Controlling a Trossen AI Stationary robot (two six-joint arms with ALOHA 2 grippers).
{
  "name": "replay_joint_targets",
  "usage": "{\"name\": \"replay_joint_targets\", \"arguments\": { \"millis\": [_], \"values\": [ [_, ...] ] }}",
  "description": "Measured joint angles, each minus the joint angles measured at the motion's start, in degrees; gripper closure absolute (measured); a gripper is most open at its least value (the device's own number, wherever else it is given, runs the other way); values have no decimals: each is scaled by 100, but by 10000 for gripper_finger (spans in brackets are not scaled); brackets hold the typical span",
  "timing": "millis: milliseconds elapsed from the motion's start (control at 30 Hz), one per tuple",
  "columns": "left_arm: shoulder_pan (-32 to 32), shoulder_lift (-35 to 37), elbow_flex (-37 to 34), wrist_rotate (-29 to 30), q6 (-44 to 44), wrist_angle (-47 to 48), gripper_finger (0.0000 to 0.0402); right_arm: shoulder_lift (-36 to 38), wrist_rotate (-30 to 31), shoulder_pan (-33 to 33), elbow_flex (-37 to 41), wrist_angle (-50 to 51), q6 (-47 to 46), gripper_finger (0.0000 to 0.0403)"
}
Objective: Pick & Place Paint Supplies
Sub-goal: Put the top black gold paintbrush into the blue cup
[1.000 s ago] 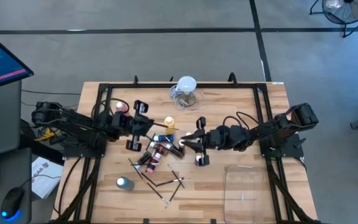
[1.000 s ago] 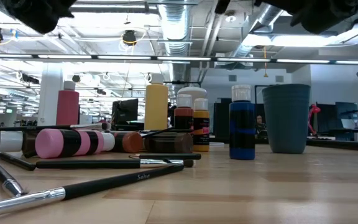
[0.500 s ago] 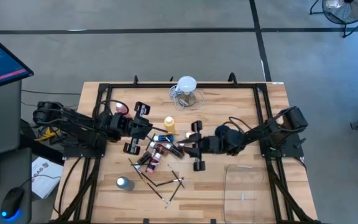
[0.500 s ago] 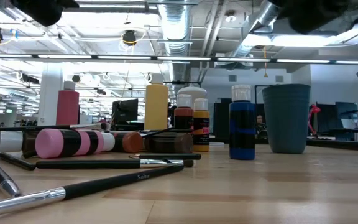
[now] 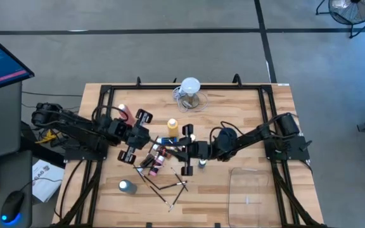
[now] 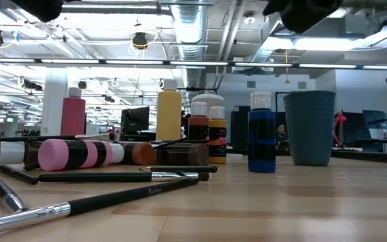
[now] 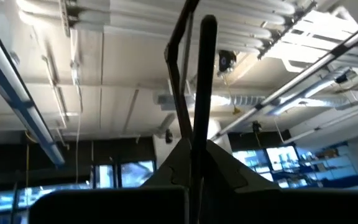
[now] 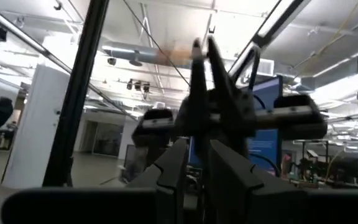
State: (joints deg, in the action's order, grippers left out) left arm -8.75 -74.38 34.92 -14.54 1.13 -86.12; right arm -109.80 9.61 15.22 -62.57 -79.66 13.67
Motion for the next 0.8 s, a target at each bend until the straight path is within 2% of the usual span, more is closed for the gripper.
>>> {"name": "replay_joint_targets", "arguments": {
  "millis": [167,400,500,633,800],
  "values": [
    [0,53,-6,-88,-35,413,398,142,9,197,-4,223,77,341],
    [0,51,-6,-140,-42,429,398,155,394,409,-4,124,613,330],
    [0,51,-6,-139,-43,482,398,155,677,434,-4,122,628,306],
    [2,51,-6,-139,-76,629,398,191,1179,486,-4,209,644,253],
    [2,51,-6,-139,-79,673,398,197,1202,593,-6,251,786,190]
  ]
}}
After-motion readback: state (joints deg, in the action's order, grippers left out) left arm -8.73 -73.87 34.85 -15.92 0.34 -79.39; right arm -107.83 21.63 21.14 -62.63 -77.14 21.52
